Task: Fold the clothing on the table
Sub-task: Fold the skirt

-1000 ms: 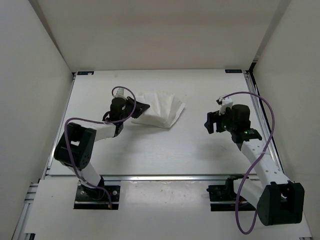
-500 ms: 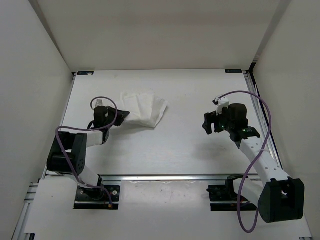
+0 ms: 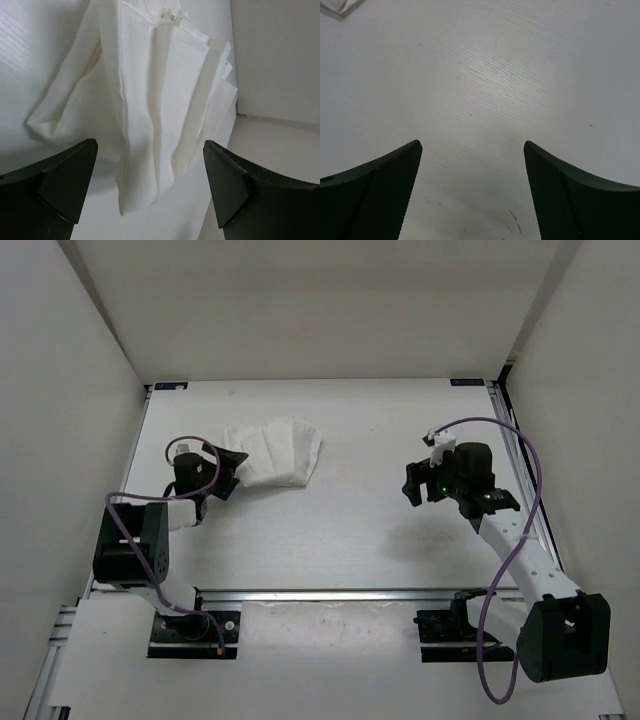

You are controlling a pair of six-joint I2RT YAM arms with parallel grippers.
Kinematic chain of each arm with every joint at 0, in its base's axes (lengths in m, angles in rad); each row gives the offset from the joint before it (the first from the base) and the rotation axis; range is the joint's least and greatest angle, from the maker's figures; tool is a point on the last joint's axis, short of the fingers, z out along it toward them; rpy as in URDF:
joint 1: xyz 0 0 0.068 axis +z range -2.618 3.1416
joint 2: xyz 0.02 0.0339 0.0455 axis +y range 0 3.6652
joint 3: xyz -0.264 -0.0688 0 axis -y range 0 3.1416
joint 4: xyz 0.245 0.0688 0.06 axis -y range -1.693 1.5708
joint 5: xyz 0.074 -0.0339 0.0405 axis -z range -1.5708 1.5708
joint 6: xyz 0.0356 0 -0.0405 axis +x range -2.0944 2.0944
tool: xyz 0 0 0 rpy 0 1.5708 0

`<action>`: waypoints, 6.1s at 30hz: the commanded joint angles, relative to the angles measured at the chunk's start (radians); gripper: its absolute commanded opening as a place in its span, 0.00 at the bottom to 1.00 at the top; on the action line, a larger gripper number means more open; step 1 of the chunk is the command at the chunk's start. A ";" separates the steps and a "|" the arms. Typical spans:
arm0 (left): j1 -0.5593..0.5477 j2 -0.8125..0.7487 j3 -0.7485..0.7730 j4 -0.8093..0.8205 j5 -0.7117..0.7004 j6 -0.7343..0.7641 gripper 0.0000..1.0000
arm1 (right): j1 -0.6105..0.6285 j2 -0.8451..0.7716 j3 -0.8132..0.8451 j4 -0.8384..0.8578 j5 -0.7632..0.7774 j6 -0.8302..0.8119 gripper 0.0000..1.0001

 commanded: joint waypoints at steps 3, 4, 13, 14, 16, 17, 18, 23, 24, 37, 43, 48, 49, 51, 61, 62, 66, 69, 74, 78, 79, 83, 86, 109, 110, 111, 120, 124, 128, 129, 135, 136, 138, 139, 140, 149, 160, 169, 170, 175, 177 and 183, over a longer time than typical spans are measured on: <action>0.015 -0.269 0.063 -0.110 -0.098 0.031 0.99 | -0.006 0.005 0.044 0.025 -0.022 0.024 0.86; -0.049 -0.282 0.119 -0.128 -0.102 0.034 0.99 | -0.007 0.008 0.047 0.027 -0.025 0.018 0.83; -0.217 0.262 0.389 0.266 0.530 -0.313 0.99 | -0.003 0.015 0.034 0.046 -0.020 0.020 0.54; -0.232 0.290 0.428 0.256 0.576 -0.305 0.98 | -0.001 0.012 0.033 0.046 -0.023 0.023 0.52; -0.260 0.359 0.486 0.147 0.616 -0.236 0.99 | -0.007 0.011 0.033 0.042 -0.019 0.023 0.48; -0.261 0.377 0.532 0.103 0.622 -0.178 0.98 | -0.010 0.009 0.028 0.042 -0.016 0.014 0.47; -0.264 0.385 0.549 0.026 0.613 -0.100 0.99 | -0.012 0.015 0.028 0.040 -0.016 0.014 0.47; -0.251 0.408 0.608 -0.152 0.586 0.083 0.99 | -0.038 0.003 0.017 0.028 -0.017 0.011 0.45; -0.240 0.405 0.600 -0.155 0.584 0.120 0.99 | -0.033 0.002 0.010 0.031 -0.016 0.015 0.45; -0.117 0.404 0.422 -0.080 0.619 0.229 0.99 | -0.026 0.035 0.073 -0.013 0.001 -0.019 0.41; -0.099 0.281 0.509 -0.011 0.615 0.140 0.99 | -0.021 0.042 0.065 -0.006 0.003 -0.026 0.39; -0.033 0.140 0.356 0.014 0.607 0.134 0.98 | -0.021 0.037 0.062 0.004 0.007 -0.031 0.39; -0.015 0.115 0.303 0.003 0.606 0.140 0.98 | -0.023 0.045 0.062 -0.001 0.015 -0.032 0.40; -0.007 0.100 0.231 0.017 0.606 0.147 0.99 | -0.027 0.038 0.063 0.000 0.013 -0.031 0.39; 0.047 0.233 0.242 -0.071 0.532 0.284 0.99 | -0.012 0.058 0.102 -0.010 0.003 -0.034 0.29; 0.056 0.258 0.256 -0.052 0.529 0.278 0.99 | -0.010 0.060 0.105 -0.019 0.003 -0.034 0.27; 0.081 0.263 0.343 -0.089 0.533 0.281 0.99 | -0.004 0.060 0.109 -0.019 0.006 -0.036 0.20; 0.087 0.191 0.392 -0.049 0.529 0.186 0.99 | 0.000 0.063 0.109 -0.018 0.007 -0.037 0.08; 0.078 0.146 0.535 -0.024 0.449 0.086 0.99 | 0.010 0.089 0.128 -0.009 0.010 -0.042 0.00; 0.070 0.228 0.629 -0.046 0.429 0.092 0.99 | 0.022 0.109 0.146 0.003 0.015 -0.042 0.00; 0.067 0.261 0.638 -0.049 0.425 0.111 0.99 | 0.029 0.115 0.151 0.007 0.009 -0.033 0.00; 0.072 0.347 0.562 0.113 0.399 0.054 0.99 | 0.033 0.115 0.162 -0.003 0.015 -0.040 0.00; 0.055 0.384 0.572 0.012 0.353 0.176 0.98 | 0.025 0.101 0.160 -0.016 0.017 -0.042 0.00; -0.039 0.020 0.710 -0.389 0.307 0.368 0.99 | 0.016 0.103 0.269 -0.154 -0.013 0.047 0.19; -0.042 -0.056 0.691 -0.481 0.270 0.434 0.99 | 0.004 0.117 0.283 -0.197 -0.025 0.053 0.28; -0.050 -0.119 0.672 -0.580 0.239 0.472 0.98 | -0.024 0.132 0.315 -0.213 -0.043 0.066 0.42; -0.160 -0.397 0.583 -1.213 -0.269 0.804 0.98 | -0.064 0.212 0.404 -0.434 -0.094 0.086 0.99; -0.136 -0.429 0.555 -1.374 -0.250 0.749 0.99 | -0.032 0.203 0.395 -0.449 -0.057 0.066 0.99; -0.155 -0.440 0.520 -1.466 -0.270 0.652 0.99 | -0.007 0.233 0.435 -0.470 -0.031 0.038 1.00; -0.159 -0.439 0.506 -1.481 -0.281 0.613 0.99 | -0.013 0.241 0.441 -0.484 -0.028 0.041 0.99; -0.148 -0.478 0.505 -1.480 -0.297 0.606 0.98 | -0.018 0.279 0.485 -0.487 -0.016 0.033 0.99; -0.151 -0.485 0.512 -1.482 -0.300 0.608 0.99 | -0.012 0.281 0.487 -0.484 -0.008 0.030 0.99; -0.148 -0.491 0.514 -1.479 -0.290 0.615 0.99 | -0.007 0.278 0.482 -0.495 -0.016 0.023 0.99; -0.148 -0.485 0.517 -1.488 -0.293 0.618 0.99 | -0.003 0.272 0.475 -0.490 -0.025 0.026 0.99; -0.148 -0.479 0.515 -1.480 -0.292 0.620 0.98 | -0.006 0.262 0.459 -0.487 -0.037 0.023 0.99; -0.154 -0.544 0.532 -1.485 -0.520 0.670 0.99 | -0.058 0.210 0.360 -0.402 -0.054 0.063 1.00; -0.120 -0.581 0.529 -1.482 -0.546 0.671 0.99 | -0.056 0.221 0.358 -0.388 -0.056 0.046 1.00; -0.154 -0.566 0.577 -1.483 -0.570 0.720 0.98 | -0.046 0.246 0.389 -0.382 -0.057 0.050 1.00; -0.151 -0.567 0.577 -1.479 -0.542 0.733 0.99 | -0.047 0.244 0.399 -0.378 -0.063 0.058 0.99; -0.162 -0.555 0.586 -1.451 -0.511 0.730 0.99 | -0.104 0.244 0.406 -0.382 -0.088 0.083 1.00; -0.165 -0.555 0.591 -1.451 -0.502 0.732 0.99 | -0.113 0.236 0.399 -0.375 -0.083 0.083 0.99; -0.163 -0.558 0.604 -1.442 -0.508 0.727 0.99 | -0.118 0.222 0.373 -0.380 -0.083 0.083 1.00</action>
